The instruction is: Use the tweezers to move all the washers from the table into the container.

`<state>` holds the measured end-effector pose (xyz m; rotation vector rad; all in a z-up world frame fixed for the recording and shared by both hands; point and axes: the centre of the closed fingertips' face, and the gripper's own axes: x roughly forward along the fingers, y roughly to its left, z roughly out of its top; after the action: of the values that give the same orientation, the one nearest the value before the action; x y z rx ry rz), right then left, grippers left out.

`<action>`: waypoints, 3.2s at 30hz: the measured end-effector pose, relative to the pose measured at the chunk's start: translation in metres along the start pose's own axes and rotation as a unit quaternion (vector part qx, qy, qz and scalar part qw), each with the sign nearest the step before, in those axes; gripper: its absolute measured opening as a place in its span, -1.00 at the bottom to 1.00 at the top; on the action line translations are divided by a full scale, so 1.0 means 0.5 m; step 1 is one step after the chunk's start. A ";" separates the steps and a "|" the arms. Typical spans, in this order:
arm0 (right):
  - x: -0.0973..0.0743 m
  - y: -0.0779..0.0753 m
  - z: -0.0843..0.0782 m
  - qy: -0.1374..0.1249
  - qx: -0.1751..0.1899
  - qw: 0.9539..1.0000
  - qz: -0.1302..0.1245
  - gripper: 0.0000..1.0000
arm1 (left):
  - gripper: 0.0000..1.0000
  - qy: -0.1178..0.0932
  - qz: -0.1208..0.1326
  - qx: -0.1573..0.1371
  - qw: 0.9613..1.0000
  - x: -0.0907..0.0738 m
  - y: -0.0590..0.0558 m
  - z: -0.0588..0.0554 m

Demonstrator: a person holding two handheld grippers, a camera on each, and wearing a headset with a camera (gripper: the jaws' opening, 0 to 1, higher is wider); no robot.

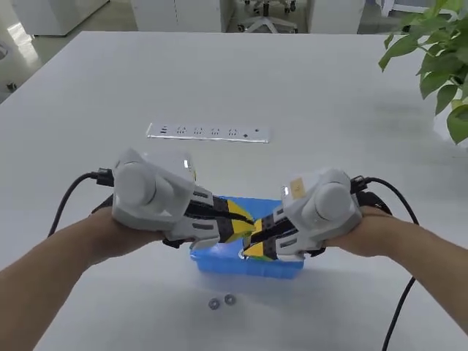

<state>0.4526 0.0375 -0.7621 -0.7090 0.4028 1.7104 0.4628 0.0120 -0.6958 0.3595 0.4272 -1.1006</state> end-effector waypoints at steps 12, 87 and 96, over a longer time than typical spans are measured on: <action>-0.003 0.000 0.000 0.006 -0.004 1.000 -0.005 -0.76 | -0.89 0.003 -0.002 0.008 1.000 -0.002 -0.005 0.001; -0.174 0.064 -0.013 -0.015 0.135 0.982 -0.132 0.55 | -0.89 -0.020 -0.003 0.003 1.000 -0.114 -0.095 0.108; -0.170 0.080 -0.019 -0.019 0.148 0.979 -0.135 0.76 | -0.89 -0.011 -0.010 -0.004 1.000 -0.109 -0.118 0.076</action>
<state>0.4279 -0.0424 -0.7180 -0.4869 0.4978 1.3692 0.3938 0.0117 -0.6396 0.3362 0.4152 -1.1206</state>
